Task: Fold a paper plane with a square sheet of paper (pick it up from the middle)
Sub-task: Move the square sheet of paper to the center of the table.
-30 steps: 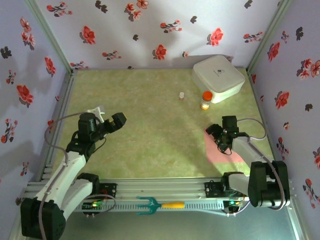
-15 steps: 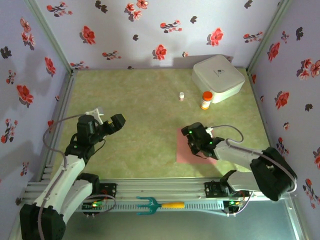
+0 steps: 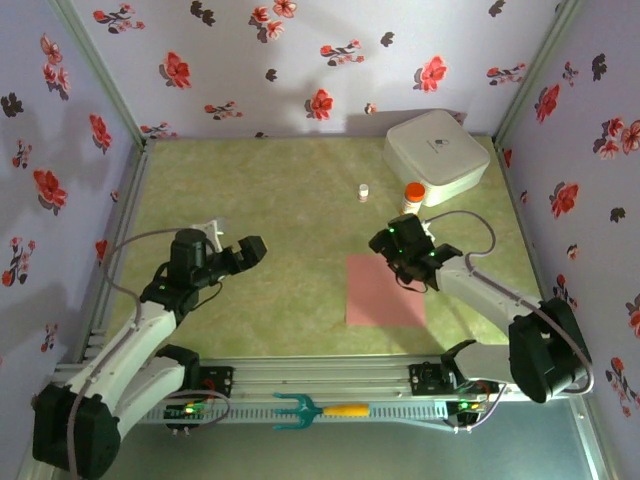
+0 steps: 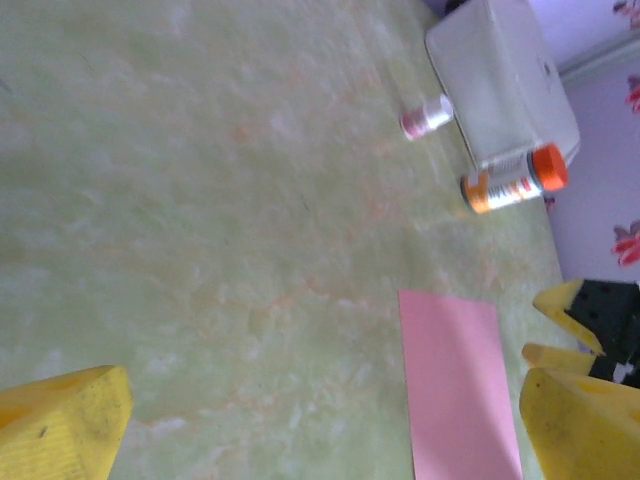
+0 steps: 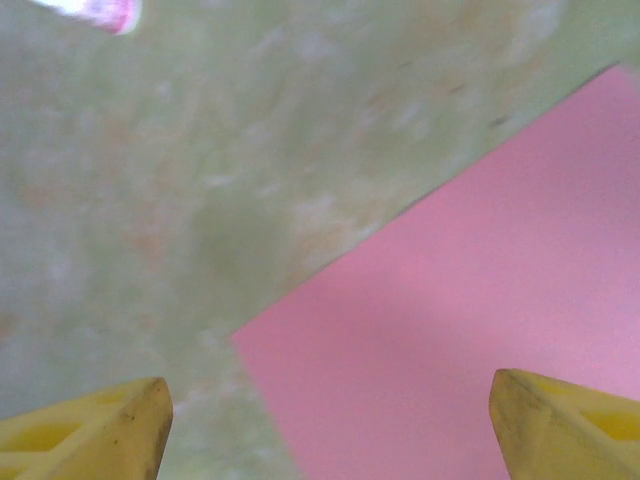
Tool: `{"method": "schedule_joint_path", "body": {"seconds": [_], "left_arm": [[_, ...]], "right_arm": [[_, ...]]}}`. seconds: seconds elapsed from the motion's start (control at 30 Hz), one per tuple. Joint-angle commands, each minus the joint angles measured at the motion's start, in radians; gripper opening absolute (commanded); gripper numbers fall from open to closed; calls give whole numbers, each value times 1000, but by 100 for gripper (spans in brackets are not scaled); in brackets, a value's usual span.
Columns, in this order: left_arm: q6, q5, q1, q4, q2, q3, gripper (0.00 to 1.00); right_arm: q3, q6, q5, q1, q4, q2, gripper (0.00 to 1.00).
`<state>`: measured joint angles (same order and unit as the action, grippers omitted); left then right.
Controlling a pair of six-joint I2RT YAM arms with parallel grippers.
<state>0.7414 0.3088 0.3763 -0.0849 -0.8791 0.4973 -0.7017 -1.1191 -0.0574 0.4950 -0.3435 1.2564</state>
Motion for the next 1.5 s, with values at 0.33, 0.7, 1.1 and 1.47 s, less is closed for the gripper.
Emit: {"method": "schedule_joint_path", "body": {"seconds": [0.33,0.7,1.1,1.47], "left_arm": [[-48,2,149,46,-112,80,100],[-103,-61,150,-44,-85,101,100],[-112,-154,139,-119,26,80,100],[-120,-120,134,-177,9,112,94]], "right_arm": [[73,271,216,-69,-53,86,82],[81,72,249,77,130,184,79],[-7,-401,184,340,529,402,79],[-33,-308,86,376,549,265,76]]}}
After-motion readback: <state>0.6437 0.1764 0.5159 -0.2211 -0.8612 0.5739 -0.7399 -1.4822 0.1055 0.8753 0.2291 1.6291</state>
